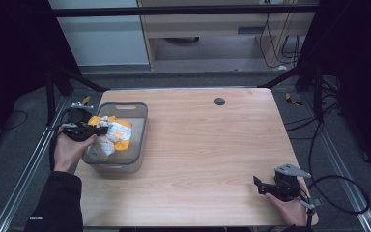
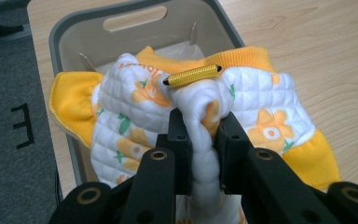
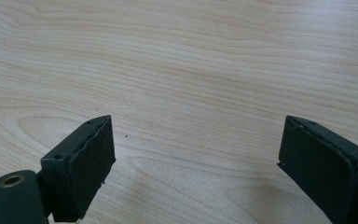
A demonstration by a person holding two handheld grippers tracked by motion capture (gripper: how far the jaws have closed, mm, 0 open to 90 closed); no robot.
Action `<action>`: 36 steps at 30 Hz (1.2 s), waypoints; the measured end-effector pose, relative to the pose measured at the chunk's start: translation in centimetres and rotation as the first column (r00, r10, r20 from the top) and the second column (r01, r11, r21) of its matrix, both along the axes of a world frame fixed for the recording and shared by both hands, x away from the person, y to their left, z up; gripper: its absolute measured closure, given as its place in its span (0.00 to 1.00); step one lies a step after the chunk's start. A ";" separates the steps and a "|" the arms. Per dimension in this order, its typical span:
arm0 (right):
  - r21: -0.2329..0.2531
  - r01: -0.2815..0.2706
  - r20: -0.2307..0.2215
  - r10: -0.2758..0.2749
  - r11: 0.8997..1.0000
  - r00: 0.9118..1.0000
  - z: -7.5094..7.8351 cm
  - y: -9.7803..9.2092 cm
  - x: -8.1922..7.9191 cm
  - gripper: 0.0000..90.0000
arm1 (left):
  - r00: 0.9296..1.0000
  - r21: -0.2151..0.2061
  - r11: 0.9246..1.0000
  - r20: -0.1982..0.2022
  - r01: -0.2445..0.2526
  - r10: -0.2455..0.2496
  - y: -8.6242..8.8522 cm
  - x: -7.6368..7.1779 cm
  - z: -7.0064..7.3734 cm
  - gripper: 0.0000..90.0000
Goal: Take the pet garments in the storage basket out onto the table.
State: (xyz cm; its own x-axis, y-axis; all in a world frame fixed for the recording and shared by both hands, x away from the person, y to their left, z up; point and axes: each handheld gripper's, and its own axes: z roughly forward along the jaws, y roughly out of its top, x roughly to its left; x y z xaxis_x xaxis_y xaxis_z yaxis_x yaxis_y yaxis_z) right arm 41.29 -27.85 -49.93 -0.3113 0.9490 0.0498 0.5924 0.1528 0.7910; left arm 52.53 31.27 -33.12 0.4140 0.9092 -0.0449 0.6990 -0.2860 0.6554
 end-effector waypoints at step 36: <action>0.005 0.000 0.010 0.000 1.000 1.000 0.2 0.0 -0.1 0.12 | 0.981 0.074 0.980 0.042 0.185 -0.188 -4.6 -3.7 5.2 0.87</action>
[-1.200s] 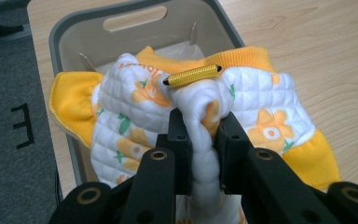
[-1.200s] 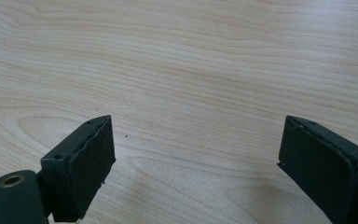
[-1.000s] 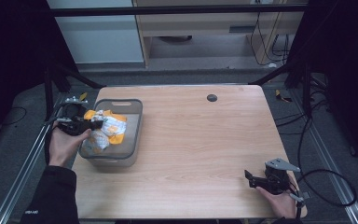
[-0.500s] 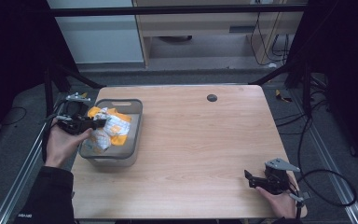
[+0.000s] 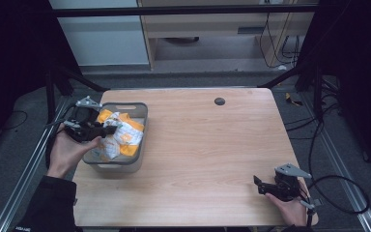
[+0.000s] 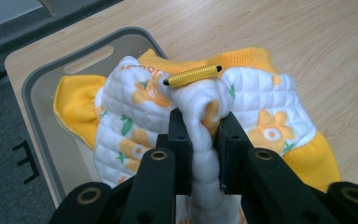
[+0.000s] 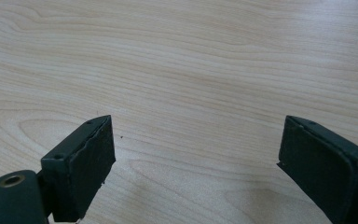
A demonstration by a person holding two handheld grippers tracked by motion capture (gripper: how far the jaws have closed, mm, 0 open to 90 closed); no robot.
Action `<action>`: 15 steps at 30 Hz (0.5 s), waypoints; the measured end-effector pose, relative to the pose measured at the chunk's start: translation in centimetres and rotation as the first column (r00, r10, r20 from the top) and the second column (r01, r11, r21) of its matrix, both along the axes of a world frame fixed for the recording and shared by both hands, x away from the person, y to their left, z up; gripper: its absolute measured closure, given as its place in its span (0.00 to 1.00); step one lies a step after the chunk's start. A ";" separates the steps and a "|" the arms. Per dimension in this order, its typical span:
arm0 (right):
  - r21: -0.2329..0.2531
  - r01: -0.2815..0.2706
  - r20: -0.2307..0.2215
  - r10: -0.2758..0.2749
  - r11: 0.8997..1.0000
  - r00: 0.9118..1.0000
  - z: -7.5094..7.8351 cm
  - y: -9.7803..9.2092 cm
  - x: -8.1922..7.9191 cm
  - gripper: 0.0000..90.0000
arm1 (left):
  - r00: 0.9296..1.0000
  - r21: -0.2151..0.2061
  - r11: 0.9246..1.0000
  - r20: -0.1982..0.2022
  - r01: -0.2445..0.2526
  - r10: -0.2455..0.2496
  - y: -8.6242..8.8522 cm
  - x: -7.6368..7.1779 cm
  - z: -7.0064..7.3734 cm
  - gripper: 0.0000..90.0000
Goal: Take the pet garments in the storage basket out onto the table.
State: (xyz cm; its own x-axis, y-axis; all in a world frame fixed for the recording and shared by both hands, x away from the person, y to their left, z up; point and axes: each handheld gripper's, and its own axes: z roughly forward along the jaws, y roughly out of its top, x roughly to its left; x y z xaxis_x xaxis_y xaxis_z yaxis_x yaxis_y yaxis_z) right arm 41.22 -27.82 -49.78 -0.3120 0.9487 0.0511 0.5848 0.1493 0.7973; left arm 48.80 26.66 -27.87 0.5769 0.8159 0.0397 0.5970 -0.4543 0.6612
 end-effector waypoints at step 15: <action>-0.010 0.002 0.014 -0.002 1.000 1.000 0.0 -0.1 0.0 0.12 | 0.996 0.040 0.995 -0.003 0.095 -0.095 -3.3 -0.9 1.1 0.87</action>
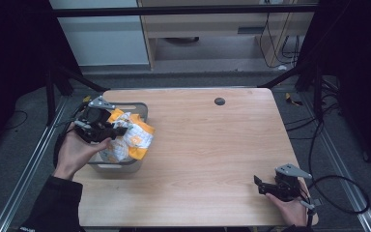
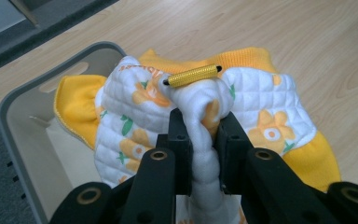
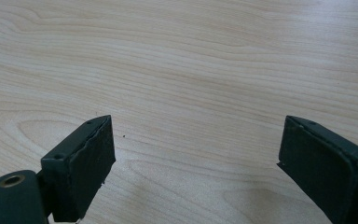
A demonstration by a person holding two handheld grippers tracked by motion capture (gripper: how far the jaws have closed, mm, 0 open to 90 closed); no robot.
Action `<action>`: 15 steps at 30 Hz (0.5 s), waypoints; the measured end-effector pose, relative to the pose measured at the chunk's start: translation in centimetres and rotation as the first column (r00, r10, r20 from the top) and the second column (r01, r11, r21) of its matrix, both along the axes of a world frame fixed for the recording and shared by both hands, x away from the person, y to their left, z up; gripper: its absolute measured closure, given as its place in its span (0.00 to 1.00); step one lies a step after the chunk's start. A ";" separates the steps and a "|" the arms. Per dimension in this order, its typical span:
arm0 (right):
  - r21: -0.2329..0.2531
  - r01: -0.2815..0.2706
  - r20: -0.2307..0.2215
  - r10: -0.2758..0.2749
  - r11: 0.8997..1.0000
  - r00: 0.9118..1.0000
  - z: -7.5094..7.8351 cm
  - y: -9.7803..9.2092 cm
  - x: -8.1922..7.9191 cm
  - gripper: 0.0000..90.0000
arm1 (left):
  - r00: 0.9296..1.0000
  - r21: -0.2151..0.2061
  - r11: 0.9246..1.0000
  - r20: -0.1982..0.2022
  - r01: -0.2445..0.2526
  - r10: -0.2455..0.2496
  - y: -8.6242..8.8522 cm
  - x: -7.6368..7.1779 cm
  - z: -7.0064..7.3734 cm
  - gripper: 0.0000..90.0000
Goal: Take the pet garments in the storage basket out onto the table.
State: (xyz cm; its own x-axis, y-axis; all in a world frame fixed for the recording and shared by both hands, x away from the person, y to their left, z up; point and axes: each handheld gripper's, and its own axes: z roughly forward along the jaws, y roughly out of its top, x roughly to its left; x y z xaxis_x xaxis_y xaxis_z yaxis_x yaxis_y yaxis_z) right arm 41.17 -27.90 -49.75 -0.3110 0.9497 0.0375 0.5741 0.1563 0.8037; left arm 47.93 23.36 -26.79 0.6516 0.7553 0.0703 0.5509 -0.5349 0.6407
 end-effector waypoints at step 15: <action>0.003 0.005 0.006 -0.005 1.000 1.000 0.1 -0.2 -0.1 0.12 | 0.995 0.007 0.995 -0.005 0.102 -0.102 -3.3 -0.7 0.3 0.87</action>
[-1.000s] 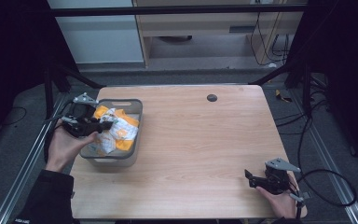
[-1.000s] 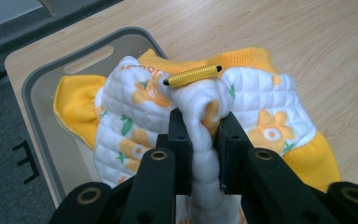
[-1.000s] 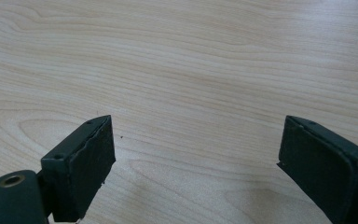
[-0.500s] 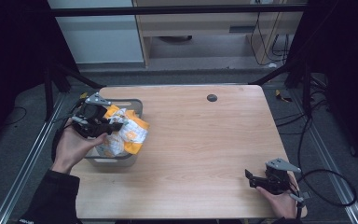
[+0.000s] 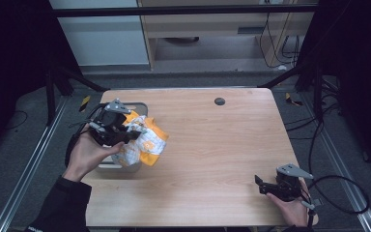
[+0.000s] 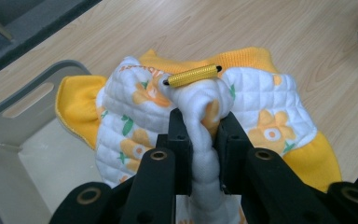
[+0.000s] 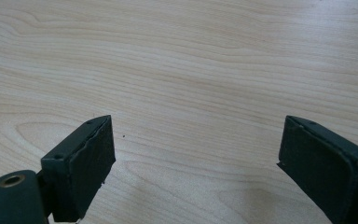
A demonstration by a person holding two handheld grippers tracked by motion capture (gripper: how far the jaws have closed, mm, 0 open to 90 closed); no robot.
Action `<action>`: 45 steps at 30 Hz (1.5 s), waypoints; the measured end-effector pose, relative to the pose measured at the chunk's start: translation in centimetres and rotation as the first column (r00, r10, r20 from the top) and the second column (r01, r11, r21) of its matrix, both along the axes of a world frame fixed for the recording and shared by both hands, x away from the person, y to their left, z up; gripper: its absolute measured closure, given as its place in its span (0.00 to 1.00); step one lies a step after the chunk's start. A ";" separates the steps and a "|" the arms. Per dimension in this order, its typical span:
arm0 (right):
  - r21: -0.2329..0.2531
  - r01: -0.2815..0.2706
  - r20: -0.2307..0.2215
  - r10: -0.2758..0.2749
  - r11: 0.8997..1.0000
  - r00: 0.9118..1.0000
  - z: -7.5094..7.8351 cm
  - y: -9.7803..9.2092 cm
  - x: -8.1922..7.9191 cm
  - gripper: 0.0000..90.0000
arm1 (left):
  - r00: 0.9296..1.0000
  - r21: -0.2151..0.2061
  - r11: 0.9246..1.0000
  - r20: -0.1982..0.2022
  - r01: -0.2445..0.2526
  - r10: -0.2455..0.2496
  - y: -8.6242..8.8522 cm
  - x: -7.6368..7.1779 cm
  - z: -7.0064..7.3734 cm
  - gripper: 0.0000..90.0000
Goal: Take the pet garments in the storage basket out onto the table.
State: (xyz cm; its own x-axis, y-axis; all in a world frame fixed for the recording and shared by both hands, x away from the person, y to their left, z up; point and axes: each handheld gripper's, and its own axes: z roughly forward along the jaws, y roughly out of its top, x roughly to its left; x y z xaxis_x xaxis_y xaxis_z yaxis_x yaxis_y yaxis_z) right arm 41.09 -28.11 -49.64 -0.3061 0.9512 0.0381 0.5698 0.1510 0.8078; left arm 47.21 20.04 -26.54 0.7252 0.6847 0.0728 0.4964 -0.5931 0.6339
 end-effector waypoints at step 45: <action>-0.007 0.010 0.031 -0.010 1.000 0.999 0.2 -0.2 -0.1 0.12 | 0.976 0.050 0.976 -0.058 0.214 -0.211 -10.5 0.4 -3.6 0.87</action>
